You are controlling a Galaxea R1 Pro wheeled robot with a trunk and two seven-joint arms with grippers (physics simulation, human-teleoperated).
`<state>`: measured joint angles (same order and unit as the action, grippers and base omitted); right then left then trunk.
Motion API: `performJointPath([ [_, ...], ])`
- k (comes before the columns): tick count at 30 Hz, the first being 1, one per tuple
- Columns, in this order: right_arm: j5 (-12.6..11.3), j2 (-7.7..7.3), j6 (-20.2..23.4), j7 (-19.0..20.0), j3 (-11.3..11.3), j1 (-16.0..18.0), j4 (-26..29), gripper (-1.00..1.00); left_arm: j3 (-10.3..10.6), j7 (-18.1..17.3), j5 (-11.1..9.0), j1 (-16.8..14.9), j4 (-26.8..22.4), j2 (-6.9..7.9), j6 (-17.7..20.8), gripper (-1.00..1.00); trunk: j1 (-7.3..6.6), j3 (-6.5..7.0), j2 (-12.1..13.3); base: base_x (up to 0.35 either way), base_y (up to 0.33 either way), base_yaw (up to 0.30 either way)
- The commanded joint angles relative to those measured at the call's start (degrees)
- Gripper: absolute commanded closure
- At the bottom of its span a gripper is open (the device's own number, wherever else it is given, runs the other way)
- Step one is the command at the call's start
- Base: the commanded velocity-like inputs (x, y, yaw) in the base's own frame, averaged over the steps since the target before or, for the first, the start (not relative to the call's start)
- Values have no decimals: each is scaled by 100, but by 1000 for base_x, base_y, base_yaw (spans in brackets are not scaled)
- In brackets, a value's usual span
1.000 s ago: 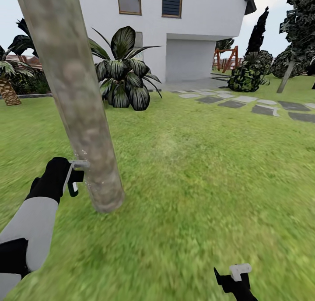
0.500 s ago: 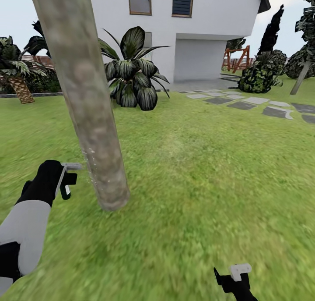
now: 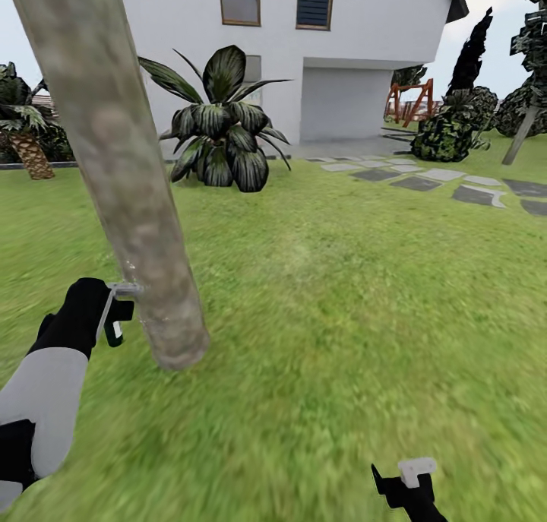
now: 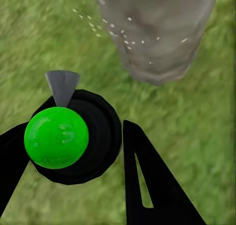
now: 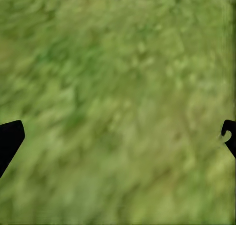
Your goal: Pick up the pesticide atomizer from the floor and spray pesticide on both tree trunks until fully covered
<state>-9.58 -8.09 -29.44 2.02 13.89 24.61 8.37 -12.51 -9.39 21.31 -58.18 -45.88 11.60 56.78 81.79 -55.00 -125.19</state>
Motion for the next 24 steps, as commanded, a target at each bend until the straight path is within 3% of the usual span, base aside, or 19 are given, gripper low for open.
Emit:
performJointPath([
  [1,0,0,0,0,0,0,-1,-100,1,-1,5,0,0,0,2,100,0,0,0,202,-227,0],
  [7,0,0,0,0,2,0,-1,-100,-6,1,5,-5,0,0,8,100,0,0,0,172,-234,0],
  [14,0,0,0,0,8,0,6,-100,-4,7,13,-8,-11,8,8,100,0,0,0,16,-270,12],
  [19,0,0,0,0,9,0,7,-100,-1,13,19,-9,-19,9,17,100,0,0,0,9,-273,234],
  [24,3,0,0,0,9,0,6,-100,-14,33,22,-9,-26,17,17,100,0,0,0,222,-181,276],
])
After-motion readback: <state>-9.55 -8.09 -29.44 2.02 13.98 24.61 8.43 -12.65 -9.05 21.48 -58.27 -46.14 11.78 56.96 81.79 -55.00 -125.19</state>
